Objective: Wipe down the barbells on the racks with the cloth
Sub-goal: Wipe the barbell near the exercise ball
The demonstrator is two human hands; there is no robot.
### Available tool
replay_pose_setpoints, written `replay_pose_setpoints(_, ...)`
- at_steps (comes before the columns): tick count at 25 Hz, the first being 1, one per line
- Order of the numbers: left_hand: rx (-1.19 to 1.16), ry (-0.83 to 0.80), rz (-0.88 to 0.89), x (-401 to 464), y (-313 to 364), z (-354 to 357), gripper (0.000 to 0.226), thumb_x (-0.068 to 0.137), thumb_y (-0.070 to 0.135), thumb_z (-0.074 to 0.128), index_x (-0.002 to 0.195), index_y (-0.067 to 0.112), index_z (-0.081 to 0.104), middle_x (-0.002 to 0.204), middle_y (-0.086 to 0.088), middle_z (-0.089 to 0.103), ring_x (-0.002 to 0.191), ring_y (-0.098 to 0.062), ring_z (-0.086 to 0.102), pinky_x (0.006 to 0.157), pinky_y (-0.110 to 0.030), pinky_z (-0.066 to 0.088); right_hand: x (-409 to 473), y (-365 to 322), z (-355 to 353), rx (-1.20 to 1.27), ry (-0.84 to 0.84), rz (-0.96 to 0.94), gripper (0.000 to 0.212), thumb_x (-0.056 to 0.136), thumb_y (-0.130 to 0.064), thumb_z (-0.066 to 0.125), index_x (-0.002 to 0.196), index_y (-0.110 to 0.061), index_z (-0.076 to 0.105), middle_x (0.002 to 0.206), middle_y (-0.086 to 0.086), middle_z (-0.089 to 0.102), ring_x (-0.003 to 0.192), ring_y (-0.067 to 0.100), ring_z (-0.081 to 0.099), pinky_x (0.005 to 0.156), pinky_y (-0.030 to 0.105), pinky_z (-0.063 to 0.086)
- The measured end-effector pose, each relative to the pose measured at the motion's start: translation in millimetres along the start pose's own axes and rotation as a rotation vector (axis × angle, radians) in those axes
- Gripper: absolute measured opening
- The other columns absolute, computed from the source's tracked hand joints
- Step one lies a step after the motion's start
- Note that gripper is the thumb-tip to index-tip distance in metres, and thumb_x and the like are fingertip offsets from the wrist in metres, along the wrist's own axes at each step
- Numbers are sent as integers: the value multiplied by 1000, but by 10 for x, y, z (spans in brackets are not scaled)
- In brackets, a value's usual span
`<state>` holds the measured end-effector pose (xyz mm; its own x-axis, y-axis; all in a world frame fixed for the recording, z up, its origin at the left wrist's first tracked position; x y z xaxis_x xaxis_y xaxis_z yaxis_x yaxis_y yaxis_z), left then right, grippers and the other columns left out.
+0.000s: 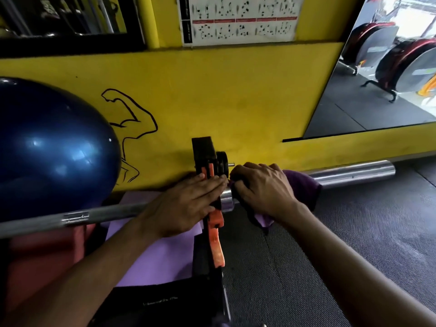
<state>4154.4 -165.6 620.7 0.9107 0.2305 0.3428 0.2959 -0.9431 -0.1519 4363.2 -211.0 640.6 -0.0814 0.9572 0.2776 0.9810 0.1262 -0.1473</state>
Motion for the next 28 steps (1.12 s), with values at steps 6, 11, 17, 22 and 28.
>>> replay_pose_setpoints(6,-92,0,-25,-7,-7,-3,56,111,40,31,157,8,31,166,-5,25,154,-13,22,125,-37,22,-700,359,167,-102,150,-253,52,94,-36,62,144,-21,56,153,4,48,143,27,41,115,51,31)
replay_pose_setpoints(11,1,18,-29,24,20,-5,58,109,40,32,155,5,35,165,-8,28,155,-10,11,127,-28,8,-93,554,-208,35,41,172,33,93,-52,43,104,-33,67,101,-9,68,94,18,63,86,34,38)
replay_pose_setpoints(17,-30,47,-30,19,33,-22,58,111,42,32,155,5,35,165,-8,29,154,-14,20,126,-33,18,-466,-30,147,-15,122,-77,47,94,-43,51,137,-26,59,135,2,59,127,28,53,108,48,37)
replay_pose_setpoints(22,-57,26,-49,14,25,-6,58,110,42,34,155,5,35,165,-7,27,155,-11,17,127,-31,13,-482,467,-67,-65,173,-36,41,93,-46,48,127,-29,65,124,-1,64,115,27,59,99,43,39)
replay_pose_setpoints(28,-56,-31,-64,33,31,-22,61,109,44,34,159,9,29,167,-3,24,155,-5,9,126,-26,5,146,9,-113,109,-36,150,28,98,-47,40,90,-30,61,82,-8,62,70,9,55,83,34,45)
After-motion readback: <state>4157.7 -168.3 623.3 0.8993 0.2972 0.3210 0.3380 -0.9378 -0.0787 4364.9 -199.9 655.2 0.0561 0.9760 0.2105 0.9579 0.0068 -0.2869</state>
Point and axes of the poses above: each hand's wrist, its own x-axis towards the middle knuckle, its own z-axis out of the palm, y = z × x, the point moved 3 cm from there along x, towards the middle knuckle
